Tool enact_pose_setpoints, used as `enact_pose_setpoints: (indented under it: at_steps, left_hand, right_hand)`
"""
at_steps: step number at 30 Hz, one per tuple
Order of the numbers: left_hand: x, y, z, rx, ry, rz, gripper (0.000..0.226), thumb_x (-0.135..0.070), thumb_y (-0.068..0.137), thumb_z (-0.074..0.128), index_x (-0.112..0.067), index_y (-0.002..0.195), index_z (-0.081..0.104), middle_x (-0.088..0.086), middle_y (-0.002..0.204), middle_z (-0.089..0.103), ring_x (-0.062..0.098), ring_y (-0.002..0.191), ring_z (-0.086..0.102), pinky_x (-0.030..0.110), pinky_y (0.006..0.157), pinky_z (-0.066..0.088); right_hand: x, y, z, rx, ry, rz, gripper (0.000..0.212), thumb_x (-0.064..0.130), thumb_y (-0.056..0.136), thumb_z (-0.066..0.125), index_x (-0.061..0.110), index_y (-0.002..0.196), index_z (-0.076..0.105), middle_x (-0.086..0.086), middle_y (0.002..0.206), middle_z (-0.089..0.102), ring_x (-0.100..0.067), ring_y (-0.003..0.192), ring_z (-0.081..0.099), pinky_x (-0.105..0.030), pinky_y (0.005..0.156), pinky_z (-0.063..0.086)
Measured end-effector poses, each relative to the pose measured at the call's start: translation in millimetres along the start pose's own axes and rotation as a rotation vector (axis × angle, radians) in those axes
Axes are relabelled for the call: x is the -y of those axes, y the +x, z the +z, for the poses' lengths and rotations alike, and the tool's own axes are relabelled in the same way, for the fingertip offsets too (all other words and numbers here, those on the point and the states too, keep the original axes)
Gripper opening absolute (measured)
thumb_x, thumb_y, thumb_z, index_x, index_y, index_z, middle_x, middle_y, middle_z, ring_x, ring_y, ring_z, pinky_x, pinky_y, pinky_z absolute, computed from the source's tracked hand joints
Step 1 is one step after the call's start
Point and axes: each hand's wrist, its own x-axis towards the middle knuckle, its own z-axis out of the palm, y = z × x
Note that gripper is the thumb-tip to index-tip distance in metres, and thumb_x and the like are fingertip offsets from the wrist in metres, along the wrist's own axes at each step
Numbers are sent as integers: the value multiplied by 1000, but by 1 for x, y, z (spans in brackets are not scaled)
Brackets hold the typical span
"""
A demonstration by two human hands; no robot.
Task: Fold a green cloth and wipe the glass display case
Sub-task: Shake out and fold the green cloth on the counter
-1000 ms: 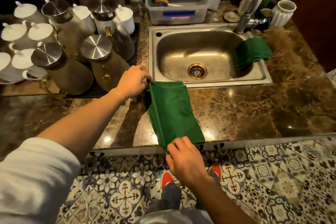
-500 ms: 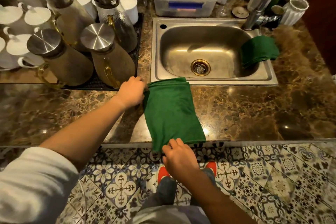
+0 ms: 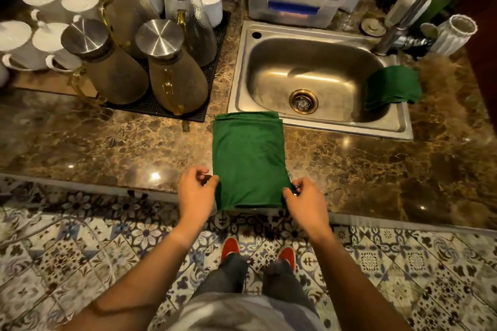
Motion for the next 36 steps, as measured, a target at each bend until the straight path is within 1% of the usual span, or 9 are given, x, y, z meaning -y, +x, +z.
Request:
enact_pose_setpoints:
  at_steps: [3,7,12,15,19,25,28,31,36]
  left_hand:
    - [10,-26,13,-78,-207,-221,27,-18,82,77,-19,92,52,14,97,59,25,85,57,32,72,46]
    - [8,-43,28,-71,-468,-521,40,-19,86,74,-13,113,45,8,102,56,26,95,56,40,84,49]
    - [-9,-49,40,-2,-745,-704,23,-12,91,69,-11,101,48,9,80,57,19,54,47,27,46,42]
    - [-19,-51,44,1,-676,-712,14,-11,90,68,-8,82,58,9,71,56,17,52,46,25,47,42]
    - [-24,-56,44,78,-681,-726,8,-7,94,63,-5,102,63,12,96,68,30,87,64,35,72,54]
    - [-17,-63,46,109,-637,-715,9,-10,97,58,-15,90,60,4,86,67,15,63,61,17,35,42]
    - [-15,-62,45,125,-617,-697,12,-7,96,58,-15,88,60,4,86,67,14,63,62,24,43,46]
    - [-15,-61,43,121,-609,-706,7,-7,93,60,-13,91,58,4,75,66,13,50,59,26,47,45]
    - [-16,-61,39,101,-709,-626,12,-1,88,61,-11,93,63,10,87,75,23,66,69,37,62,55]
  right_hand:
    - [1,0,5,56,60,55,29,39,92,63,20,111,54,-1,105,65,-23,94,61,-35,77,49]
    - [0,4,7,140,101,117,23,34,94,65,18,101,51,2,89,59,-25,90,61,-33,72,43]
    - [-9,12,5,211,168,142,37,26,96,62,22,69,38,2,67,44,-21,68,48,-34,61,34]
    - [-12,12,2,231,248,137,36,24,97,60,20,69,37,0,66,42,-18,62,44,-33,57,32]
    - [-11,11,-4,274,313,141,35,20,99,58,17,72,36,-3,69,39,-18,63,40,-34,58,30]
    - [-11,11,-4,275,508,210,7,14,101,55,14,100,49,-2,91,54,-21,77,57,-33,57,52]
    - [-14,13,-2,219,569,181,16,10,100,54,18,111,46,1,94,55,-20,75,59,-34,58,56]
    - [-17,12,-2,220,594,120,16,6,101,51,22,98,49,-7,90,60,-20,69,59,-29,54,52]
    - [-20,13,-3,242,552,74,20,10,101,51,17,89,66,-5,89,66,-10,46,58,-35,57,51]
